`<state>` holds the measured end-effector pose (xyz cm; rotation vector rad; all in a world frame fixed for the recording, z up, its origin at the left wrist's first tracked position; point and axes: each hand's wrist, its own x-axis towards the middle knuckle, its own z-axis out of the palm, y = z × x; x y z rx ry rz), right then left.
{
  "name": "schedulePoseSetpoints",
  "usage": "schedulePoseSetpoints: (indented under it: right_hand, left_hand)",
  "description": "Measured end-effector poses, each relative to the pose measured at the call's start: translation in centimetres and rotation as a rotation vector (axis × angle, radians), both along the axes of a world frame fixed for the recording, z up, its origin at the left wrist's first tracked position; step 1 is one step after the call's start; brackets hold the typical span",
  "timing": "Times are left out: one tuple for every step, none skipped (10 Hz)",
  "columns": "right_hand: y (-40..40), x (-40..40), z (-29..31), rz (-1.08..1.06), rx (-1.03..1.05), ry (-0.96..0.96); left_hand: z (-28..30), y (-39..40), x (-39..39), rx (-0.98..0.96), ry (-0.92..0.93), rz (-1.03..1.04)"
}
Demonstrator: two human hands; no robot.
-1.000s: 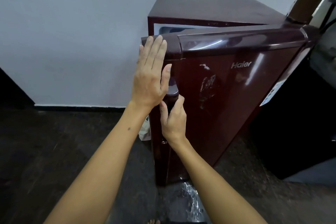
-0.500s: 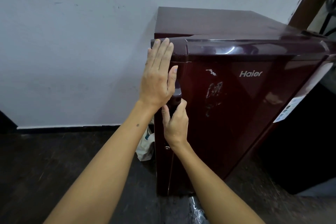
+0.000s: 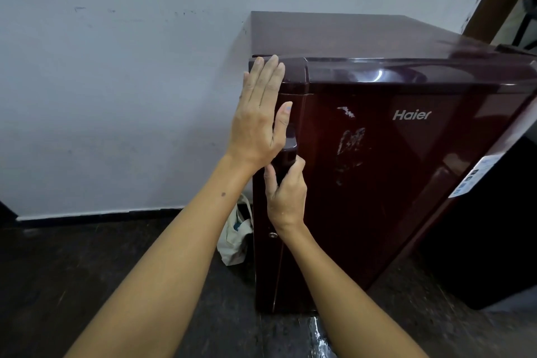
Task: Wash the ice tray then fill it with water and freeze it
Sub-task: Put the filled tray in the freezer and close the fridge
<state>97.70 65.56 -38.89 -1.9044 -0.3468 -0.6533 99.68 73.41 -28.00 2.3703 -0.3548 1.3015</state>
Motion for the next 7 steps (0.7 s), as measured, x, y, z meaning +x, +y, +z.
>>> schedulePoseSetpoints:
  right_hand:
    - [0.1,0.0,0.0,-0.011,-0.002,-0.006]
    - [0.3,0.0,-0.2,-0.032,0.007,-0.016]
    - [0.2,0.0,-0.1,-0.03,0.007,-0.016]
    - [0.1,-0.1,0.0,-0.033,-0.031,-0.002]
    - [-0.4,-0.3,0.4,-0.018,-0.063,0.046]
    - [-1.8,-0.7,1.7,0.053,-0.206,0.118]
    - [-4.5,-1.0,3.9,0.069,-0.424,0.196]
  left_hand:
    - [0.0,0.0,0.1,-0.01,-0.005,-0.009]
    - [-0.1,0.0,0.2,-0.007,-0.005,-0.011]
    - [0.0,0.0,0.1,-0.003,-0.004,-0.012]
    - [0.0,-0.1,0.2,-0.02,-0.003,0.004]
    - [-0.1,-0.6,0.0,-0.058,0.017,0.042]
    - [0.7,-1.7,-0.5,-0.101,0.046,0.113]
    - [1.3,-4.0,-2.3,-0.219,0.099,0.147]
